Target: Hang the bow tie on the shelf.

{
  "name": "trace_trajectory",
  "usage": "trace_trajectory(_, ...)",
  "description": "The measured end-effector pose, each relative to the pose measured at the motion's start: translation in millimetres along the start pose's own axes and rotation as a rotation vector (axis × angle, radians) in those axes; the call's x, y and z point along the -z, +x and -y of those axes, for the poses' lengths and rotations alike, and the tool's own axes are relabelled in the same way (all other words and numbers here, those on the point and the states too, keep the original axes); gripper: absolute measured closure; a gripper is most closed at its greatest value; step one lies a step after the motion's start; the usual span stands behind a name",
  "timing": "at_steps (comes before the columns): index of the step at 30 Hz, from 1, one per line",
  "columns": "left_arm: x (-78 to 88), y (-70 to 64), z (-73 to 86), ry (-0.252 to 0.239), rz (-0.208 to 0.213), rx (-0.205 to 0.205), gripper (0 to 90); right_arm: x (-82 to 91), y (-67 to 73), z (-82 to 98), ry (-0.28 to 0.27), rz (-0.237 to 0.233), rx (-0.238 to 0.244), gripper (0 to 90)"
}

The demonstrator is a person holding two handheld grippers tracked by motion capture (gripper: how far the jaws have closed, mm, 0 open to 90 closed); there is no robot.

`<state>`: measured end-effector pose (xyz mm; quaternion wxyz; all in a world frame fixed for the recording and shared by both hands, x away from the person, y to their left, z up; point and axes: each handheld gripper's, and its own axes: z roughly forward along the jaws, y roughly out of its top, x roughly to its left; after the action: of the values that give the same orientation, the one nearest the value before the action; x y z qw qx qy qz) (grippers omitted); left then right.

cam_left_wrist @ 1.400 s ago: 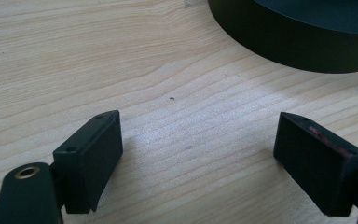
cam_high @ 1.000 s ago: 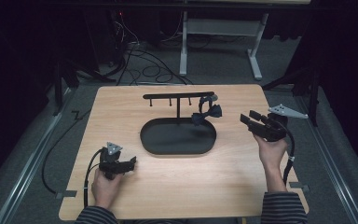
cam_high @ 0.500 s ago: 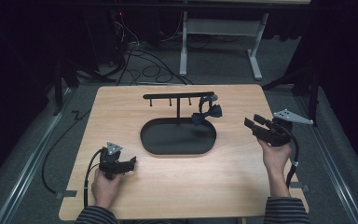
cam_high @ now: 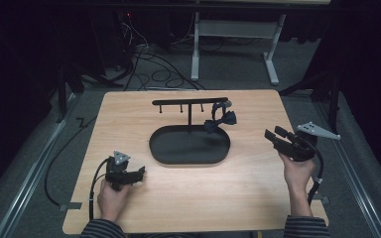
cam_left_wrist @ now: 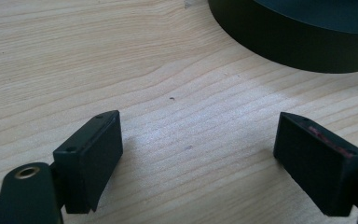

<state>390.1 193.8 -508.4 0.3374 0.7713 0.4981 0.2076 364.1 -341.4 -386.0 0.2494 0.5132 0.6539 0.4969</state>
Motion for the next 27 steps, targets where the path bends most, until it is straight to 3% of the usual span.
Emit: trace_trajectory(27, 0.0, 0.0, 0.0, 0.000, 0.000, 0.000, 15.7, 14.1, 1.5, 27.1, 0.021, -0.007, -0.015, 51.2)
